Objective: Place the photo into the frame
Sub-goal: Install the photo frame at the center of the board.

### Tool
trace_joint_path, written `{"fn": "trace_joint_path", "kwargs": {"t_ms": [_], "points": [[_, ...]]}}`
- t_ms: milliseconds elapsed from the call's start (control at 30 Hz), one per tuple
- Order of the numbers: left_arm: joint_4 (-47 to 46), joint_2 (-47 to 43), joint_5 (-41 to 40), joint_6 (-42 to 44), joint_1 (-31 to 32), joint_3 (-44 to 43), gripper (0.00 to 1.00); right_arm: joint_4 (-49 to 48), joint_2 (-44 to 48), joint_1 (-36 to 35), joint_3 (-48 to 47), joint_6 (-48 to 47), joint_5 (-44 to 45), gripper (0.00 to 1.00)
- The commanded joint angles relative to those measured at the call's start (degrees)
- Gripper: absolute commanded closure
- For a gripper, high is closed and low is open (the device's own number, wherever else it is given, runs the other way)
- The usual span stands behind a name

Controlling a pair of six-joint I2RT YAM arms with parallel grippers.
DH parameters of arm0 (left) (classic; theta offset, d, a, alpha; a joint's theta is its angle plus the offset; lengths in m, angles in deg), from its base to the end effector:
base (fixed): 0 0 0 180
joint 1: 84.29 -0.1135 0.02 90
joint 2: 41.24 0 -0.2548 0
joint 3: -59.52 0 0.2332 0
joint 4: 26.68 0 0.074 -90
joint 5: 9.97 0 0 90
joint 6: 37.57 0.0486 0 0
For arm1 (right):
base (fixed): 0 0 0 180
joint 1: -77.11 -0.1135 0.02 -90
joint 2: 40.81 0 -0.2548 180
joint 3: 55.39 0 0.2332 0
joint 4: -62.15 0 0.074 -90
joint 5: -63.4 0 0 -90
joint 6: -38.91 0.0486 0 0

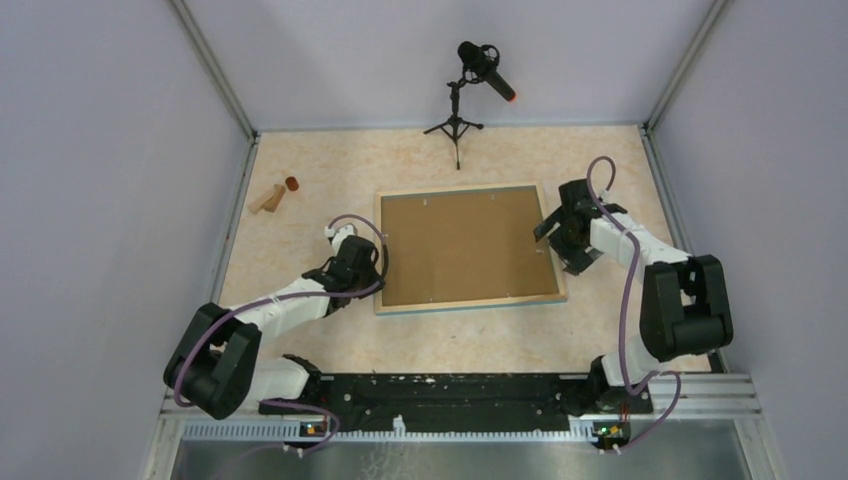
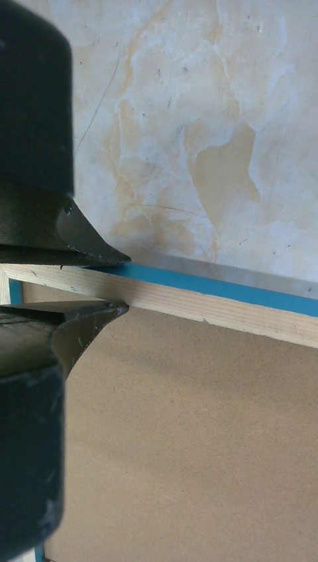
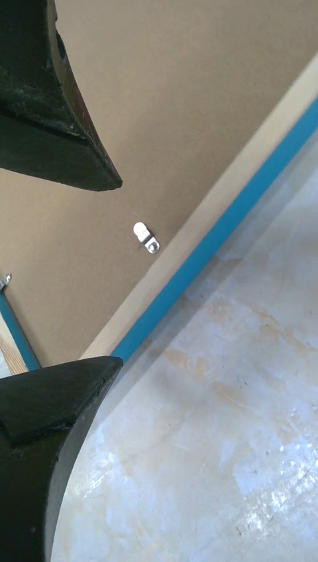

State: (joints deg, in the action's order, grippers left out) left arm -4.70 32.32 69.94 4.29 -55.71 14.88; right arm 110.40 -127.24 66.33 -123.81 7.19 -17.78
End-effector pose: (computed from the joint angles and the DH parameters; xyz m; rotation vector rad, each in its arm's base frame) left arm 0.2050 -0.1020 0.1506 -0.4971 2.4268 -0.3743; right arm 0.2716 0.0441 0.1840 1.1319 2.4634 0.1507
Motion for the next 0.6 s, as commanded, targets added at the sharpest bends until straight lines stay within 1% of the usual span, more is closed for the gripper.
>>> {"fn": "trace_joint_path", "kwargs": {"t_ms": [0,100,300,567], "points": [[-0.03,1.36,1.73,-1.37,-0.49,2.29,0.86,6.15,-4.77,-1.34,-6.23,3.16,4.41,0.11],[-0.35,1.37,2.04,-1.27,-0.67,2.48,0.86,8.21,-7.57,-2.31,-9.0,3.2,5.19,0.15],[-0.89,1.36,2.68,-1.08,-1.07,2.79,0.87,7.84,-10.24,-3.8,-9.61,4.11,5.66,0.27],[-1.52,0.88,3.06,-1.08,-1.35,3.35,0.88,8.21,-12.39,-3.85,-10.23,4.38,6.73,0.28]]}}
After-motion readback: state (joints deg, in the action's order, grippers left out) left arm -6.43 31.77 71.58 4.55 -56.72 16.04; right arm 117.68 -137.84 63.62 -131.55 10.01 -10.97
